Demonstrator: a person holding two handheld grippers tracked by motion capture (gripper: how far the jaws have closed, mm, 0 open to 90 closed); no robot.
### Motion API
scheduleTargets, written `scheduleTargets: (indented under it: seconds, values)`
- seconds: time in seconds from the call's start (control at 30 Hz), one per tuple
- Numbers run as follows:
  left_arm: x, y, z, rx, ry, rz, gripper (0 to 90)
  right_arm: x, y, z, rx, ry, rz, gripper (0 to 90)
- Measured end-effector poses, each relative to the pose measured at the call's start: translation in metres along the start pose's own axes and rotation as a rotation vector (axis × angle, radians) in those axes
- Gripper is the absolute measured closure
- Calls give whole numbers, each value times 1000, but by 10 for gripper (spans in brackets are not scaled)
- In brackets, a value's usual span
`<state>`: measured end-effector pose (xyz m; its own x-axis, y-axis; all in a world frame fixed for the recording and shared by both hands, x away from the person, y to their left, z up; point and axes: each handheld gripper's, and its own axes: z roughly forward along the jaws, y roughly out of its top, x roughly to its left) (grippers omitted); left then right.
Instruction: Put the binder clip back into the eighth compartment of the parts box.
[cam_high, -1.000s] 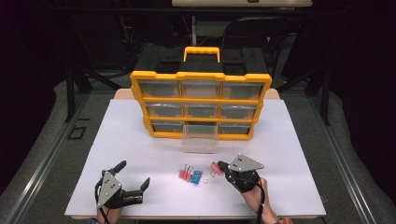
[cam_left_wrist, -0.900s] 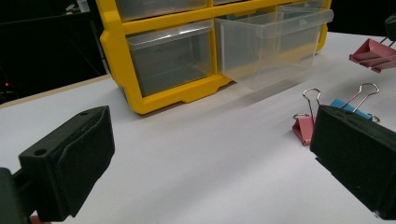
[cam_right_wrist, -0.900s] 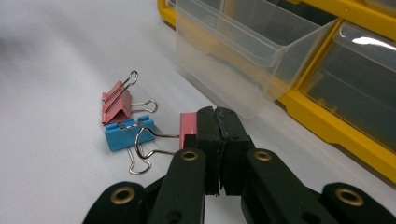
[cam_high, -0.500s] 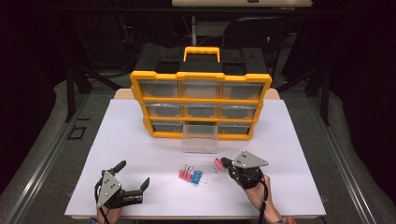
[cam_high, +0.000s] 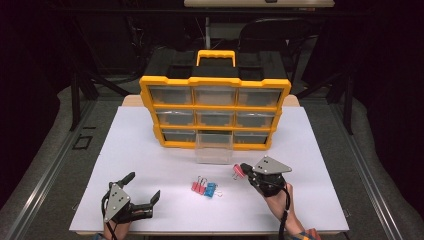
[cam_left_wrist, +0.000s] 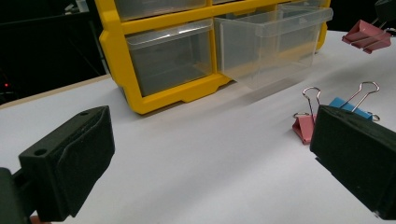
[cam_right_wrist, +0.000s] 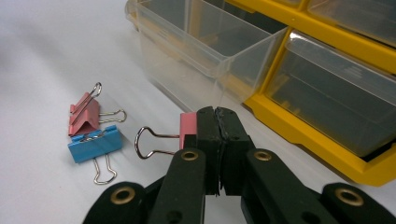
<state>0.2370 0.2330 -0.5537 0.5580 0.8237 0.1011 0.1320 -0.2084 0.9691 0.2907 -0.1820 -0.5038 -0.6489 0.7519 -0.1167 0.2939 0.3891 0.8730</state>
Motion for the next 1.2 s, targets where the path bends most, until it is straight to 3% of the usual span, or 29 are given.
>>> scheduleTargets:
  seconds: [1.2]
  values:
    - [1,0,-1,-6,8,-6,0,-30,33,-9,-30,-89,33,889]
